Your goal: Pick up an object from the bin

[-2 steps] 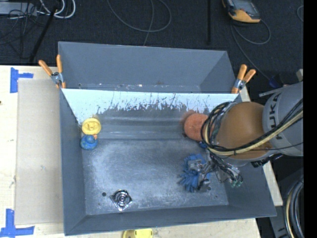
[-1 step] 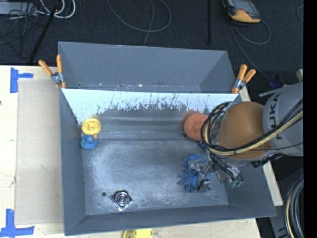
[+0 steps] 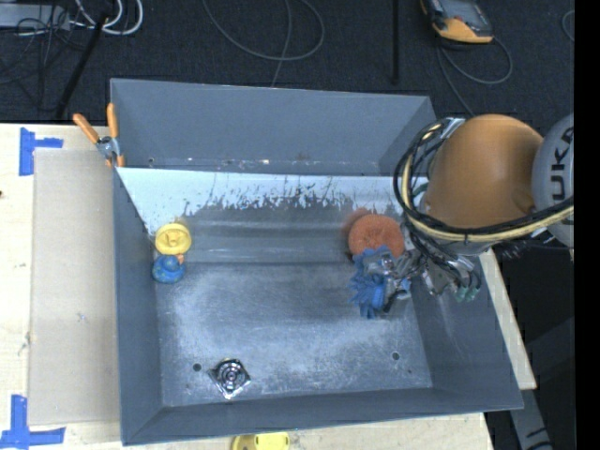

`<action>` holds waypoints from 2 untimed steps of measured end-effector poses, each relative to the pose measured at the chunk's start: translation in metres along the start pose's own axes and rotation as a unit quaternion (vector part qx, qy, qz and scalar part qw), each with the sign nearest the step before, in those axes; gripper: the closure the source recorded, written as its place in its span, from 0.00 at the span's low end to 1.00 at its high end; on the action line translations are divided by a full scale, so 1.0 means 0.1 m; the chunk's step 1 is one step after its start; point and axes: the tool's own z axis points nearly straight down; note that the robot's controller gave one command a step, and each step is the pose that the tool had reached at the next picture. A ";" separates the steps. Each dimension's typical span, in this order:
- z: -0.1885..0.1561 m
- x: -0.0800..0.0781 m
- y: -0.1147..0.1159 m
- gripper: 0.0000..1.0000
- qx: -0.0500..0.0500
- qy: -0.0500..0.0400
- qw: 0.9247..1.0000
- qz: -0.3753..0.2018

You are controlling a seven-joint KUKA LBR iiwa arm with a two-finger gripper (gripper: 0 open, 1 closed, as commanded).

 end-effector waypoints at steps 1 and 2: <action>0.00 0.00 0.00 1.00 0.000 0.000 1.000 0.001; -0.86 -0.14 0.14 1.00 0.000 0.000 1.000 -0.012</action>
Offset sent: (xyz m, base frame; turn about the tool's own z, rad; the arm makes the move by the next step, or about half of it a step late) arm 0.0100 0.0159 0.0862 -0.0272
